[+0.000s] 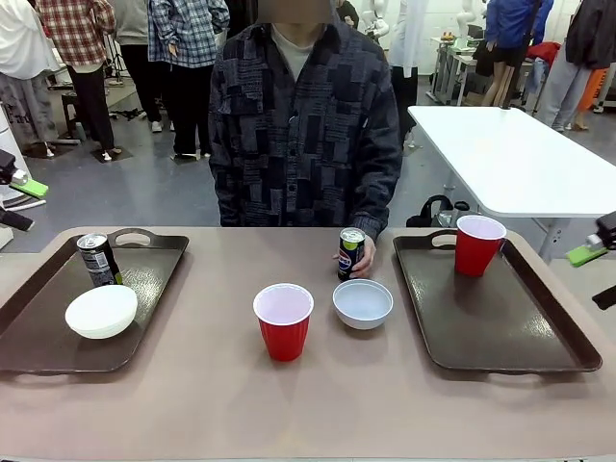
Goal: Prepare tableware on both trays.
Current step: Pick up a Picnic Bowl from the table and place it on a Handle tray.
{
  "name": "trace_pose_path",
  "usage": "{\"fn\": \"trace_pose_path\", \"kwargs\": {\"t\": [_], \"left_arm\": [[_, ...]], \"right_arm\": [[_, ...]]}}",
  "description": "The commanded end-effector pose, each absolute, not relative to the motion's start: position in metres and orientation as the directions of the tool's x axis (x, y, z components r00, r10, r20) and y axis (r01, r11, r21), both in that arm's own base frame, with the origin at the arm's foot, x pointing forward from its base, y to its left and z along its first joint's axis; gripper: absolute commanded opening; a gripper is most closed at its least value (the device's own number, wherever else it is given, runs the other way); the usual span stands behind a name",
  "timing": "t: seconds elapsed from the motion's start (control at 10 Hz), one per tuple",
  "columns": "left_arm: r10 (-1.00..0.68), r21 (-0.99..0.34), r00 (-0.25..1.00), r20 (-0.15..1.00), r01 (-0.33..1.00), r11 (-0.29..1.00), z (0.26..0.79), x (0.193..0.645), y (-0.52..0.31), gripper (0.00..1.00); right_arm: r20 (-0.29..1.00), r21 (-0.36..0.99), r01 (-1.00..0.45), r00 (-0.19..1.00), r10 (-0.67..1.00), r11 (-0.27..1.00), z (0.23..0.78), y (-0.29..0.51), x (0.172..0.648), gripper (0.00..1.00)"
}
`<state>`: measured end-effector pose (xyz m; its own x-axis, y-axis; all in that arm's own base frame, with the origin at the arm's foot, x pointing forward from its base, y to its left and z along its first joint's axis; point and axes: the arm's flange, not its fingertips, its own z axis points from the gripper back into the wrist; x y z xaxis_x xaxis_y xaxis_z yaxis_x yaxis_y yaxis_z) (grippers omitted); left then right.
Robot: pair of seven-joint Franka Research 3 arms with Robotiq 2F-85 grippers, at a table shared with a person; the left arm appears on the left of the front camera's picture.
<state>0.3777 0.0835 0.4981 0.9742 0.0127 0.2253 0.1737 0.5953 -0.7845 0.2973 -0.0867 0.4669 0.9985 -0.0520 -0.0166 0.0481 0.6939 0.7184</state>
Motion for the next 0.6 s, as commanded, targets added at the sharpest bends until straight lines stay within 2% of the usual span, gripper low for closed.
{"fn": "trace_pose_path", "kwargs": {"t": [0.0, 0.2, 0.5], "left_arm": [[0.037, -0.835, 0.979, 0.202, 0.152, 0.529, 0.488, 0.385, 0.102, 0.87], [0.114, -0.865, 0.972, 0.205, 0.126, 0.487, 0.481, 0.387, 0.125, 0.87], [0.143, -0.837, 0.970, 0.198, 0.091, 0.540, 0.471, 0.385, 0.135, 0.87]], "right_arm": [[0.075, 0.571, -0.012, 0.997, -0.037, 0.821, 0.499, -0.032, 0.269, 1.00], [0.168, 0.474, -0.060, 0.986, -0.023, 0.879, 0.526, 0.018, 0.274, 1.00], [0.125, 0.412, -0.105, 0.990, 0.058, 0.905, 0.525, 0.087, 0.290, 1.00]]}}
